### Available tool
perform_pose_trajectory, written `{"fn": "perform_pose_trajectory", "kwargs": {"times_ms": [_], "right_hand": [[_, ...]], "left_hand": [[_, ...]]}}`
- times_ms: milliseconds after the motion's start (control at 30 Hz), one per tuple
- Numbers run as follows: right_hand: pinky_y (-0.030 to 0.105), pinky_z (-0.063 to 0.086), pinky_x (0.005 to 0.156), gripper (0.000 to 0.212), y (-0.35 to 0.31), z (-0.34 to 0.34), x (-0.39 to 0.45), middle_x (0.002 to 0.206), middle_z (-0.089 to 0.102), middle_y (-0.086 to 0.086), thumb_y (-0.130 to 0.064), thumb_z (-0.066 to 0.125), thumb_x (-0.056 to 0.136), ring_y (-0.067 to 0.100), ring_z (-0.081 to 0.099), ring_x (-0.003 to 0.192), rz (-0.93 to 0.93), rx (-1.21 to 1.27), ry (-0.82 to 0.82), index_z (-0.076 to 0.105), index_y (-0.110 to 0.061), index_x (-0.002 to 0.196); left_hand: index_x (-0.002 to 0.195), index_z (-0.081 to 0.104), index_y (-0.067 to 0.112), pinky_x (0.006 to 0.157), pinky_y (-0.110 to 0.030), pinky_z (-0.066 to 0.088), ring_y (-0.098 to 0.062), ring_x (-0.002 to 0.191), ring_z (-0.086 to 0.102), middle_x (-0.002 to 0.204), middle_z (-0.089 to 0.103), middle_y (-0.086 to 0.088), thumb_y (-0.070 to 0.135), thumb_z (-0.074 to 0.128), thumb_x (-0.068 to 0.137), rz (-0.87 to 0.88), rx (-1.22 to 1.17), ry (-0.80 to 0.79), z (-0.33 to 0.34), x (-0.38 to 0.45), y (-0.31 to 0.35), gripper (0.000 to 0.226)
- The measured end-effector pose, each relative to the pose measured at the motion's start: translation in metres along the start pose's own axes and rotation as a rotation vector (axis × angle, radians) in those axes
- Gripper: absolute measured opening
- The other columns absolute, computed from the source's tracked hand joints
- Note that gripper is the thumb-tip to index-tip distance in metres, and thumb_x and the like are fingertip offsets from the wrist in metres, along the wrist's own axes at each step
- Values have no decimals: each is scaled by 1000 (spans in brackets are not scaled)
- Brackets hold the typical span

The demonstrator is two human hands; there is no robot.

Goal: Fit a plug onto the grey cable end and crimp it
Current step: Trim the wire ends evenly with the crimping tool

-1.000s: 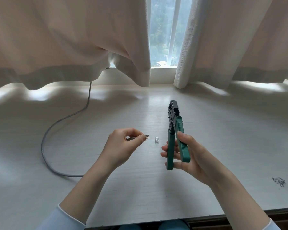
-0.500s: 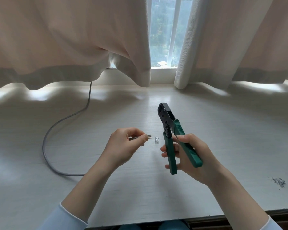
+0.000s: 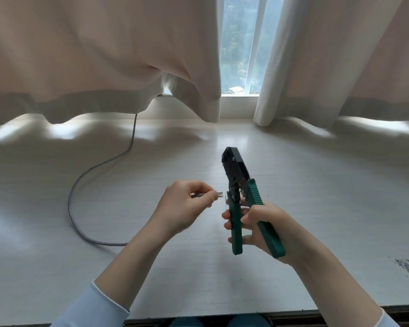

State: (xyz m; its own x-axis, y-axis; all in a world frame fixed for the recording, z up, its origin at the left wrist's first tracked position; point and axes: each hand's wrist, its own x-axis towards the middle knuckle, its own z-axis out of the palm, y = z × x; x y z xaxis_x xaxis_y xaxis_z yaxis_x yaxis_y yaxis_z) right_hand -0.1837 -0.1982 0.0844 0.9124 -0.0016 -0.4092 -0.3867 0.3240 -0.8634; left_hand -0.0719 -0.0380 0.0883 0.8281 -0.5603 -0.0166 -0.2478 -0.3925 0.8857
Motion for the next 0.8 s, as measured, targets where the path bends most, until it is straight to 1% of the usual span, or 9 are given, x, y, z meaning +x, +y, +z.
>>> {"fn": "perform_pose_trajectory", "kwargs": {"times_ms": [67, 167, 233, 300, 367, 533, 633, 800], "right_hand": [[46, 54, 80, 57, 0, 3, 2, 97, 63, 11, -24, 69, 55, 24, 63, 87, -10, -28, 40, 60, -9, 110], [51, 54, 83, 52, -1, 5, 4, 92, 67, 9, -31, 75, 56, 21, 66, 83, -30, -94, 90, 64, -11, 103], [55, 53, 86, 42, -1, 7, 4, 89, 68, 9, -31, 72, 63, 20, 68, 82, -43, -133, 119, 65, -12, 99], [55, 54, 84, 37, 0, 10, 5, 87, 68, 9, -30, 69, 67, 20, 68, 80, -64, -168, 137, 65, -11, 98], [53, 55, 80, 38, 1, 13, 6, 84, 68, 10, -29, 67, 69, 21, 68, 78, -89, -180, 153, 64, -8, 100], [52, 58, 71, 36, 1, 18, 6, 79, 66, 14, -25, 65, 69, 24, 66, 70, -148, -168, 204, 63, -1, 95], [50, 58, 68, 34, 0, 21, 6, 77, 65, 14, -24, 64, 69, 24, 64, 68, -166, -166, 200, 63, 0, 94], [47, 58, 65, 40, 0, 23, 7, 75, 63, 13, -21, 63, 69, 24, 62, 66, -184, -161, 193, 62, 4, 100]], "left_hand": [[73, 73, 23, 57, -21, 42, -4, 60, 56, 61, 67, 10, 29, 68, 83, 1, -7, 0, 1, -1, 2, 13], [73, 74, 24, 60, -21, 44, -2, 64, 60, 63, 70, 10, 28, 68, 83, 10, -27, -3, 2, -2, 6, 13], [73, 73, 24, 62, -21, 43, 2, 64, 61, 64, 72, 11, 28, 67, 84, 17, -41, -12, 4, -3, 8, 13], [73, 73, 24, 66, -21, 43, 3, 68, 63, 67, 73, 11, 28, 66, 85, 23, -49, -18, 5, -4, 10, 14], [73, 72, 24, 67, -21, 43, 2, 71, 64, 68, 74, 12, 28, 66, 85, 26, -51, -18, 5, -4, 11, 14], [75, 72, 23, 63, -20, 42, 4, 70, 64, 69, 75, 11, 28, 65, 86, 12, -47, -13, 5, -5, 9, 14], [75, 72, 22, 66, -21, 43, 2, 73, 66, 70, 75, 10, 28, 66, 86, 11, -57, -16, 6, -5, 10, 14], [74, 72, 21, 69, -25, 45, -3, 75, 67, 72, 76, 8, 29, 65, 85, 15, -78, -27, 6, -5, 11, 16]]}}
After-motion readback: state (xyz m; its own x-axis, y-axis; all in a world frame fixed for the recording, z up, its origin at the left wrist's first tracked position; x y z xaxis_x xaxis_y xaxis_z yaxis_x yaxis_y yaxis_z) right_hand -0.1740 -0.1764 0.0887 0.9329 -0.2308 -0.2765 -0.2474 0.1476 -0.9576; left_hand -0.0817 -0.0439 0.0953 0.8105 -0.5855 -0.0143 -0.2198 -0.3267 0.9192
